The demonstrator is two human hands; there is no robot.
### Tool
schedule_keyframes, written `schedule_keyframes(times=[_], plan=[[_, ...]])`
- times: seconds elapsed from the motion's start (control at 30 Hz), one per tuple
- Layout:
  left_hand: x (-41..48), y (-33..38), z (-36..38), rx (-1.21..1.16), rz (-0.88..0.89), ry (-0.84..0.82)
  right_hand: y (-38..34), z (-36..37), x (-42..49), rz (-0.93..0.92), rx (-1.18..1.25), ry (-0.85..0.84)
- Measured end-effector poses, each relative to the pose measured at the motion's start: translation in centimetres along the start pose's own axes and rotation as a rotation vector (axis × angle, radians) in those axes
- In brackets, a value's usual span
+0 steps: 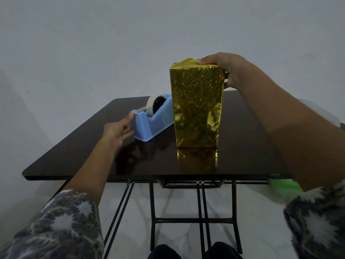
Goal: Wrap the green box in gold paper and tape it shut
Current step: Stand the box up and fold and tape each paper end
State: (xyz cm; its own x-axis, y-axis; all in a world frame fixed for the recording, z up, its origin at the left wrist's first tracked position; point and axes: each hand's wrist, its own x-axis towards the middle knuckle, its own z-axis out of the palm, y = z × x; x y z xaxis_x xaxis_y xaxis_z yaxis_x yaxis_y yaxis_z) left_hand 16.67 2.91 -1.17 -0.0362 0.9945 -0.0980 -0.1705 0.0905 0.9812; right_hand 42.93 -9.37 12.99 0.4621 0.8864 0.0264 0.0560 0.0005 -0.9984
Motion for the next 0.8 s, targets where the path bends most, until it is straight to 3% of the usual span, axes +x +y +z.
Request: schedule_keyframes(times=[0.23, 0.33, 0.47, 0.7, 0.8], plan=[[-0.6, -1.8, -0.6, 0.01, -0.009, 0.046, 0.0, 0.2, -0.7, -0.009, 0.014, -0.006], [-1.9, -1.9, -1.1, -0.045, -0.017, -0.021, 0.2, 0.2, -0.8, -0.004, 0.063, -0.007], [-3.8, 0.8, -0.6, -0.113, 0.106, -0.019, 0.5, -0.2, -0.2, -0.009, 0.156, -0.013], [-8.2, 13.4, 7.0, 0.072, 0.421, -0.453, 0.1, -0.4, -0.1, 0.003, 0.091, -0.103], [-9.0, 15.1, 9.8, 0.197, 0.42, -0.563, 0.2, -0.5, -0.5, -0.008, 0.085, -0.103]])
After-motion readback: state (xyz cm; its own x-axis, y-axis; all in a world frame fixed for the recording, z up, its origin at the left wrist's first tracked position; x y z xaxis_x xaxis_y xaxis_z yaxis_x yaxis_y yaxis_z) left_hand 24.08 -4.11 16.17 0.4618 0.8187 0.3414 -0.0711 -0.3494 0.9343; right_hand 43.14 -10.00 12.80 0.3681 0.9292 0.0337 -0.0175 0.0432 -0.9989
